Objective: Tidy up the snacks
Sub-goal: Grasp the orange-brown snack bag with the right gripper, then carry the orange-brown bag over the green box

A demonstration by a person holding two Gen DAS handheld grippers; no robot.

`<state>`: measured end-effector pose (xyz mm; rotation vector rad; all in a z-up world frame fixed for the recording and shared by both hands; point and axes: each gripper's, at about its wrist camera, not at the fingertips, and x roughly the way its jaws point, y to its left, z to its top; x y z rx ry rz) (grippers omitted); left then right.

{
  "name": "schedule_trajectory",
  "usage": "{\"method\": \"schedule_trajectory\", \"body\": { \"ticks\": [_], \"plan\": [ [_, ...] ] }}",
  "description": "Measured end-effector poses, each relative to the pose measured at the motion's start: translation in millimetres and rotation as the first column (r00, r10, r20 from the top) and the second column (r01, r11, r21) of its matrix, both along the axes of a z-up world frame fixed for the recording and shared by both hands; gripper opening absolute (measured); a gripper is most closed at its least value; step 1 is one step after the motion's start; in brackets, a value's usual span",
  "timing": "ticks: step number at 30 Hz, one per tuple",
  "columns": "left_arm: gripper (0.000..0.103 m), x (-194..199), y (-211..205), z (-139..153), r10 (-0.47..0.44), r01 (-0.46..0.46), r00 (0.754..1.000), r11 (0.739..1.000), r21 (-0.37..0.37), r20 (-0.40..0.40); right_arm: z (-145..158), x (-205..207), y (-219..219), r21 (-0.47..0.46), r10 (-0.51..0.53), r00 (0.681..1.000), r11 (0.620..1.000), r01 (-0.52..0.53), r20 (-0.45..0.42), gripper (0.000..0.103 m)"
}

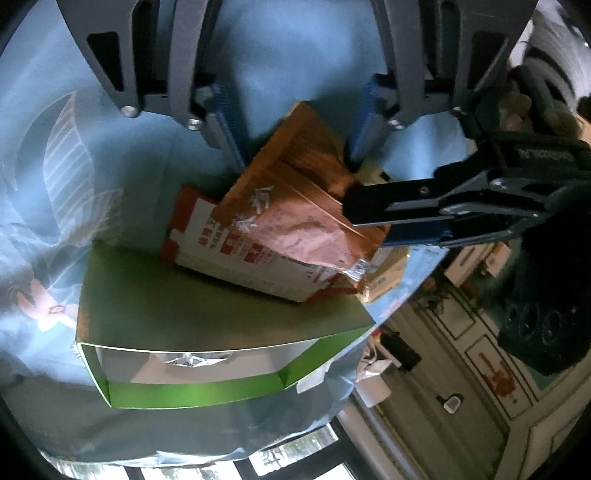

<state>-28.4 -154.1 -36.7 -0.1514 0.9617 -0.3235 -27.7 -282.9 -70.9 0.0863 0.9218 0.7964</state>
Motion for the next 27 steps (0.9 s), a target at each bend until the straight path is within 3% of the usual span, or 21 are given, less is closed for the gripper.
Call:
{"method": "schedule_trajectory", "body": {
  "ticks": [4,9,27],
  "plan": [
    [0.05,-0.3,0.2,0.8,-0.007,0.007,1.0,1.0,-0.005,0.006,2.6,-0.5,0.9,-0.001,-0.004,1.0,1.0,0.004,0.014,0.046],
    [0.048,-4.0,-2.8,9.5,-0.016,0.015,0.999,1.0,0.019,0.038,8.9,-4.2,-0.2,0.019,0.011,0.999,1.0,-0.012,0.038,0.034],
    [0.048,2.4,-23.3,50.4,-0.037,0.024,0.988,0.996,0.087,0.152,41.9,-4.7,-16.6,0.112,-0.058,0.99,0.993,0.043,0.128,0.032]
  ]
}}
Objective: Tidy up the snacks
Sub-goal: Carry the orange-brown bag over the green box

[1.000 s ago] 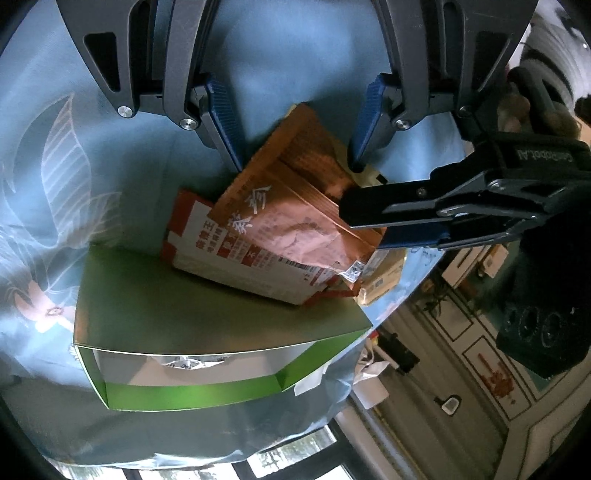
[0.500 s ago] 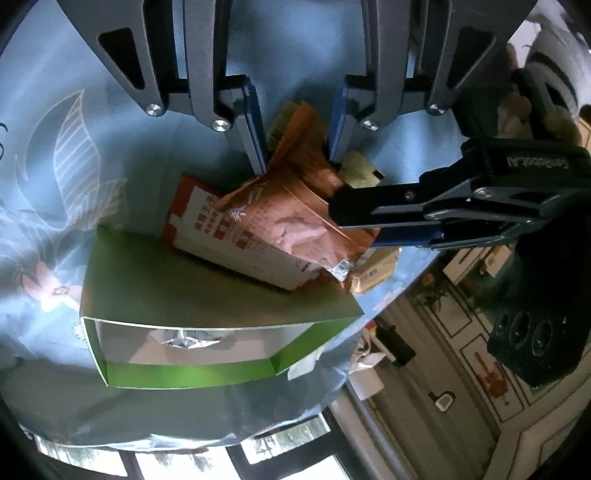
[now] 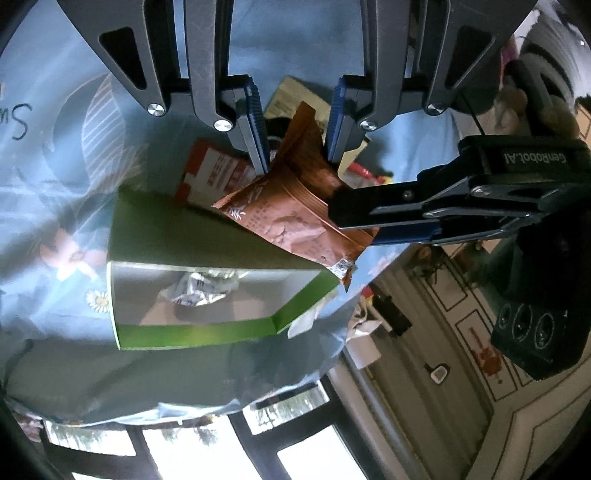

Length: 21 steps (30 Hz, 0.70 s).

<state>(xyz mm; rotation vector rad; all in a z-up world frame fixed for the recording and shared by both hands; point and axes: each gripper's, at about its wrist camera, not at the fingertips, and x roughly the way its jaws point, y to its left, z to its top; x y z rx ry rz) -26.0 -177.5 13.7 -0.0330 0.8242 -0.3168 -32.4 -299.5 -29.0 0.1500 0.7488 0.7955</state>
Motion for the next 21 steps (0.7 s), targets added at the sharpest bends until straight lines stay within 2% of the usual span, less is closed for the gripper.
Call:
{"method": "schedule_trajectory", "body": {
  "ticks": [11,21],
  "plan": [
    [0.049,15.8,-6.9,30.6,-0.006,0.005,0.997,1.0,0.008,0.082,33.6,17.4,-6.2,0.016,-0.042,0.996,0.999,0.041,0.08,0.032],
    [0.049,42.4,-8.1,48.8,-0.007,0.005,0.992,1.0,0.014,0.13,50.8,42.8,-5.6,0.021,-0.068,0.99,0.998,0.066,0.123,0.032]
  ]
}}
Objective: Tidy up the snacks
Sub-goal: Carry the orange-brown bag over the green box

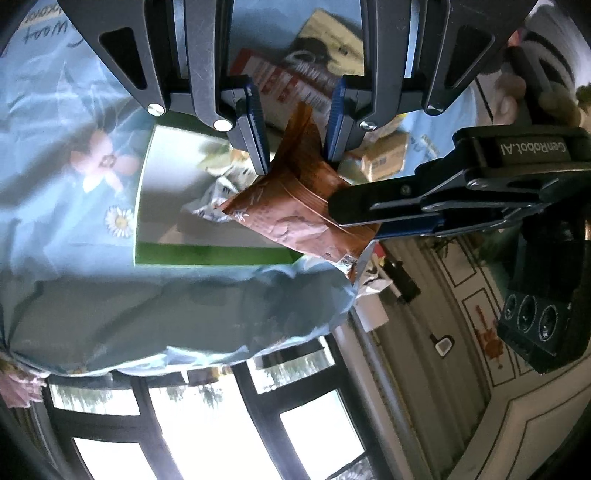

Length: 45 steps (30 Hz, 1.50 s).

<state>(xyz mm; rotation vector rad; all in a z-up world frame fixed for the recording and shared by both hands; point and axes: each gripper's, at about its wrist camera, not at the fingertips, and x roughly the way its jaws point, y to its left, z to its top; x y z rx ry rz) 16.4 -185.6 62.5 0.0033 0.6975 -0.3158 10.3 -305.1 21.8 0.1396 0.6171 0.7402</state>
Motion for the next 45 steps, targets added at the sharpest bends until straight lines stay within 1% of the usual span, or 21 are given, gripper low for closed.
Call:
{"method": "schedule_trajectory", "body": {
  "ticks": [11,19,36,45],
  "plan": [
    [0.049,36.5,5.1,3.6,0.014,-0.014,1.0,1.0,-0.014,0.004,5.3,39.3,5.6,-0.013,-0.022,1.0,1.0,0.022,0.007,0.032],
    [0.049,55.5,8.9,-5.1,0.024,-0.024,1.0,0.999,-0.022,-0.01,-0.6,61.0,10.4,-0.03,-0.022,1.0,0.999,0.022,-0.012,0.032],
    [0.049,78.2,21.0,-31.3,0.033,-0.038,0.997,0.997,-0.062,-0.068,-19.2,83.5,22.8,-0.084,-0.023,0.997,0.996,0.017,-0.069,0.032],
    [0.05,88.5,21.1,-44.2,0.027,-0.034,0.995,0.997,-0.068,-0.099,-28.5,90.1,26.6,-0.121,-0.038,0.994,0.992,0.026,-0.101,0.032]
  ]
}}
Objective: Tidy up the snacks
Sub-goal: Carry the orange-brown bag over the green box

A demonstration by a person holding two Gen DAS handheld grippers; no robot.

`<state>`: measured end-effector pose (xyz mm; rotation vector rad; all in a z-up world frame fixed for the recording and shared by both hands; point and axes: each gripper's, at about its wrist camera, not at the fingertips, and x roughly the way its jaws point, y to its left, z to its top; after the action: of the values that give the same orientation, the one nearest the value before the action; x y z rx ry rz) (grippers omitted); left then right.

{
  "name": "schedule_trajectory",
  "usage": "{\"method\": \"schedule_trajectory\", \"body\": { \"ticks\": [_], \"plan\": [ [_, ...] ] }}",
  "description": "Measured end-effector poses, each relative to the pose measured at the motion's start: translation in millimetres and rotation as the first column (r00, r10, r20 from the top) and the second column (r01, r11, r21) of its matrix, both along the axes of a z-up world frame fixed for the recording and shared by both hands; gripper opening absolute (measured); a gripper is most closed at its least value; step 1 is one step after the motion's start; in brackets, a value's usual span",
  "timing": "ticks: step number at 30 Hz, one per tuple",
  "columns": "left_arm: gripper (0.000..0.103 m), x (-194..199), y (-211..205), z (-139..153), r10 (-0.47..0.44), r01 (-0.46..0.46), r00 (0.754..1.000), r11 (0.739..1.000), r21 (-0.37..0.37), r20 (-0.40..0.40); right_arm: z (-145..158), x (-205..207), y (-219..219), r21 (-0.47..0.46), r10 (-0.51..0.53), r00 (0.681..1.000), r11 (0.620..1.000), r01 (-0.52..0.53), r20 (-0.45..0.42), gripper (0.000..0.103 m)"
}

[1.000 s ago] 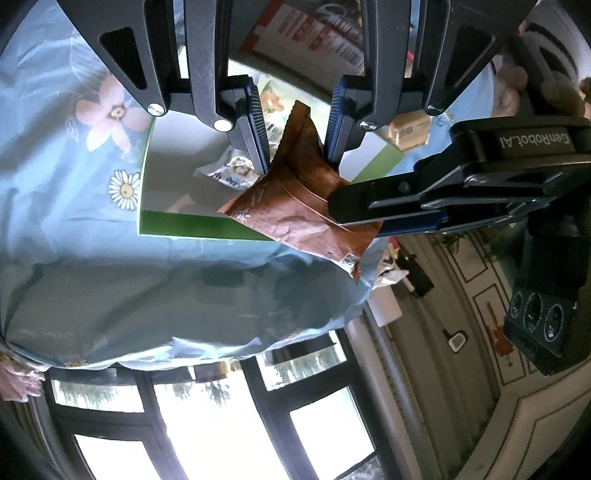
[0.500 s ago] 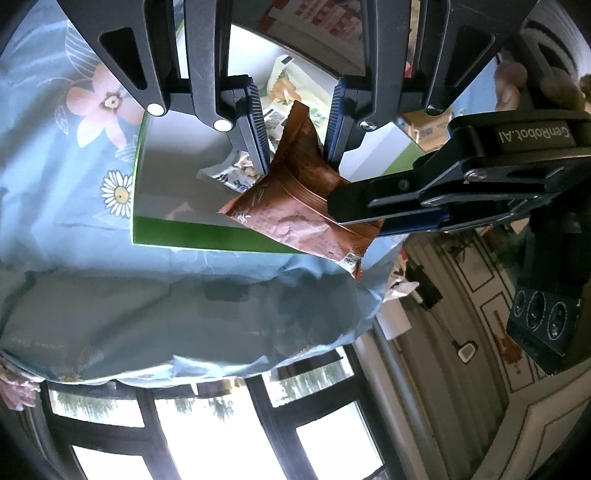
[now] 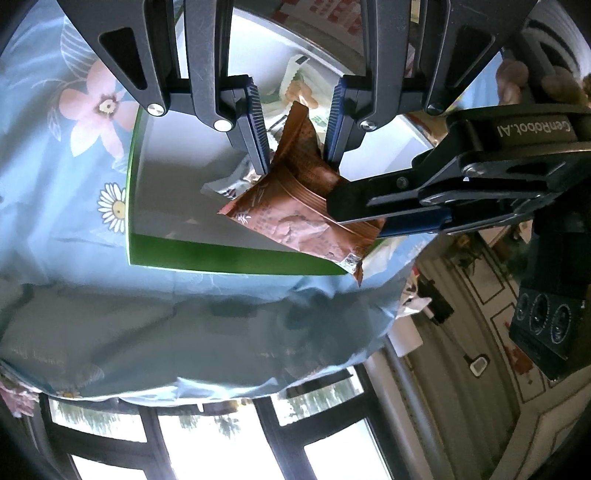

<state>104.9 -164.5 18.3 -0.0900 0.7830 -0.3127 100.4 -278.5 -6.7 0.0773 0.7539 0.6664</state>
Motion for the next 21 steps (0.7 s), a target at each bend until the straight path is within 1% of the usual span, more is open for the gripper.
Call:
{"method": "schedule_trajectory", "body": {
  "ticks": [13,21],
  "plan": [
    [0.05,10.6,2.4,-12.2,-0.003,0.002,0.999,1.0,-0.029,-0.036,-8.2,4.6,5.0,-0.049,-0.015,1.0,0.999,0.013,-0.026,0.032],
    [0.054,14.2,2.3,-19.3,0.006,-0.008,0.998,0.999,-0.039,-0.058,-9.1,5.1,9.6,-0.084,-0.027,0.999,0.996,0.024,-0.024,0.032]
  ]
}}
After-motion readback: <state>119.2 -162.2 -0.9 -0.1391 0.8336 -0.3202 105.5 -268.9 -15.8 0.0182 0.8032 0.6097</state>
